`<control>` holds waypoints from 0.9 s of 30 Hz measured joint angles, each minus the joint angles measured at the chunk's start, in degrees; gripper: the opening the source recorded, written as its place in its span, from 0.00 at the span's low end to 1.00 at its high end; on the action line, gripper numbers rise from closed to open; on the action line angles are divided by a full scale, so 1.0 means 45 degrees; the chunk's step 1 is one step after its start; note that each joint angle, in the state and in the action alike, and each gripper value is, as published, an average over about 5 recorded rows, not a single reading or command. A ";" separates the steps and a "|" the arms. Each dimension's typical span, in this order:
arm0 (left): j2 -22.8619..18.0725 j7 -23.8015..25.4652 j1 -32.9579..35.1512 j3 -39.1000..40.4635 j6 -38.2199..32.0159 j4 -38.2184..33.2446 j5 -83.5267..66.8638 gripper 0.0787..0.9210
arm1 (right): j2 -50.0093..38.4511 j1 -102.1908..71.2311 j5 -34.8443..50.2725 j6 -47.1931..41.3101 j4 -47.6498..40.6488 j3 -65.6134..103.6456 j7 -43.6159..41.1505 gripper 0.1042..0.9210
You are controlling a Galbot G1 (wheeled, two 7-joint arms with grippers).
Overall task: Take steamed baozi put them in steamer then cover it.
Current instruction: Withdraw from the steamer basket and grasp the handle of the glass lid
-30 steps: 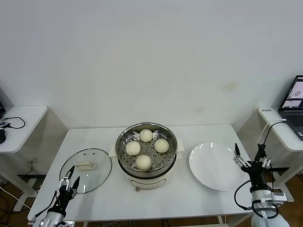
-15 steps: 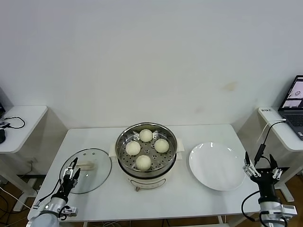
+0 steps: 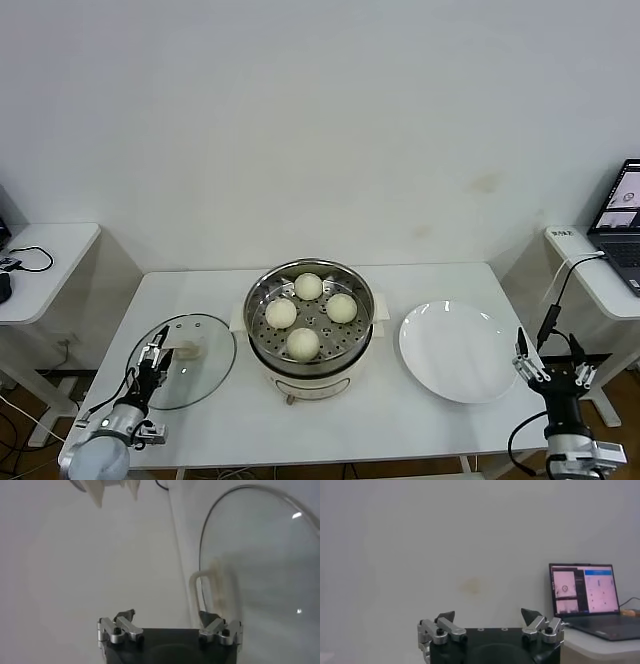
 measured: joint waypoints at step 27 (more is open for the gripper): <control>-0.0023 0.0448 -0.1425 0.0682 0.0102 0.1190 -0.0115 0.88 | 0.0257 -0.0233 -0.0168 0.0140 -0.0006 -0.0154 -0.0074 0.88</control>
